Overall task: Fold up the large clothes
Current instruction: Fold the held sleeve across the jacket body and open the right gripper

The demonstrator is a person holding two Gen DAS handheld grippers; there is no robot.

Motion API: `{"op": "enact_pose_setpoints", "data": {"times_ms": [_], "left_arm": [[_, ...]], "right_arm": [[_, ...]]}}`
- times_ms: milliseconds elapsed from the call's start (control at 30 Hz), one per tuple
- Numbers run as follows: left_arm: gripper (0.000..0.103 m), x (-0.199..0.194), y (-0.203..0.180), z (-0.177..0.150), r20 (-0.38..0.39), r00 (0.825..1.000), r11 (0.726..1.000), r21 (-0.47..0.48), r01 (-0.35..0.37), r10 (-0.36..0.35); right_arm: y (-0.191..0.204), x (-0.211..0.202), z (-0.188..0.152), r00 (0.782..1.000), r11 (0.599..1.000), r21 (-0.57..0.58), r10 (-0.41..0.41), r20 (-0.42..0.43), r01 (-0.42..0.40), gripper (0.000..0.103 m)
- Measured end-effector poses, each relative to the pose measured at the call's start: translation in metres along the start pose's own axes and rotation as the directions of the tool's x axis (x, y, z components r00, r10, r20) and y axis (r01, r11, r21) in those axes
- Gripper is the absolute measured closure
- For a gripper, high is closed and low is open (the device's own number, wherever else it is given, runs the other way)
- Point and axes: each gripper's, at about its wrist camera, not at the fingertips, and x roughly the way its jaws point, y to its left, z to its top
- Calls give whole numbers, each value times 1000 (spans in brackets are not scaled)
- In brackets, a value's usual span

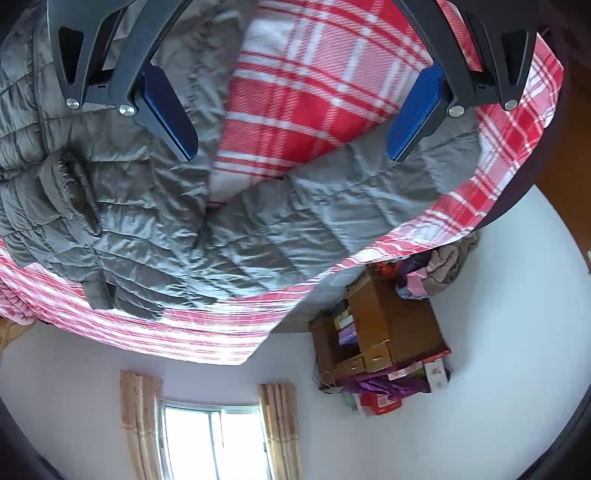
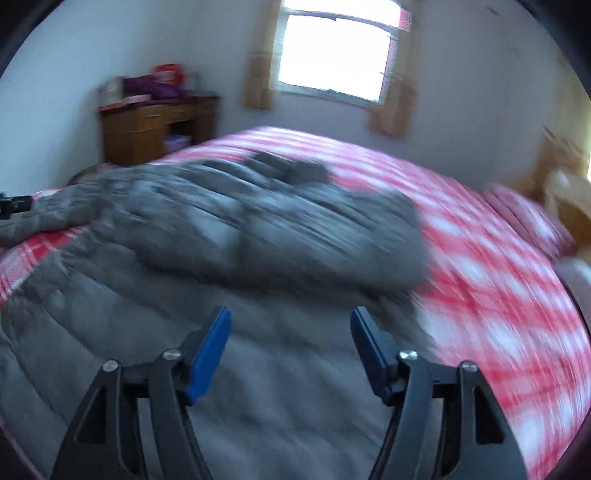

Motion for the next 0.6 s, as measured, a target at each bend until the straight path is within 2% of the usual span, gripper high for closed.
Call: {"op": "enact_pose_setpoints", "data": {"times_ms": [100, 167, 200, 233, 267, 300, 367, 500, 533, 567, 600], "left_arm": [[1, 0, -25, 6, 9, 999, 999, 33, 32, -32], [1, 0, -45, 11, 13, 999, 997, 60, 52, -53], [1, 0, -56, 13, 15, 998, 995, 76, 64, -66], [1, -1, -65, 16, 15, 997, 993, 89, 74, -76], [1, -3, -77, 19, 13, 996, 990, 108, 90, -92], [1, -4, -84, 21, 11, 995, 988, 119, 98, -100], [1, -7, -98, 26, 19, 994, 983, 152, 100, -104], [1, -7, -119, 39, 20, 992, 977, 174, 119, -125], [1, -3, -125, 44, 5, 989, 976, 163, 145, -148], [1, 2, -131, 48, -24, 984, 973, 142, 179, -178], [1, 8, -137, 52, -52, 977, 971, 117, 210, -205]], "right_arm": [[-57, -19, -35, 984, 982, 94, -156, -90, 164, 30], [-85, -27, -58, 975, 973, 167, -133, -176, 162, 30], [-93, -28, -71, 972, 971, 208, -73, -222, 120, 34], [-97, -29, -82, 967, 969, 240, -1, -254, 64, 53], [-94, -28, -95, 956, 968, 252, 63, -288, 12, 80], [-91, -31, -101, 954, 967, 255, 85, -289, -9, 84], [-81, -40, -105, 958, 975, 221, 77, -278, -15, 92], [-70, -46, -104, 954, 982, 184, 85, -287, -32, 91], [-71, -50, -108, 957, 988, 152, 58, -284, -15, 85], [-73, -48, -107, 963, 989, 146, 36, -267, 3, 65], [-82, -53, -107, 965, 987, 159, 24, -261, 18, 54]]}}
